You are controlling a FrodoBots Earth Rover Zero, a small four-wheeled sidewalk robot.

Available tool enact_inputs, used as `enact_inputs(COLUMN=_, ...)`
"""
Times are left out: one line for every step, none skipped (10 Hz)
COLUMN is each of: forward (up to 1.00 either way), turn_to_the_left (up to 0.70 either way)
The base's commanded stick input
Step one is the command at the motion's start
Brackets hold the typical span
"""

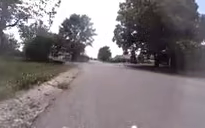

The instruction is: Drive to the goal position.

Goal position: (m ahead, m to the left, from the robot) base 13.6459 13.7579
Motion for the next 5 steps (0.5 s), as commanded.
enact_inputs(forward=0.85, turn_to_the_left=0.02)
enact_inputs(forward=0.85, turn_to_the_left=0.02)
enact_inputs(forward=0.85, turn_to_the_left=0.02)
enact_inputs(forward=0.85, turn_to_the_left=0.02)
enact_inputs(forward=0.85, turn_to_the_left=0.02)
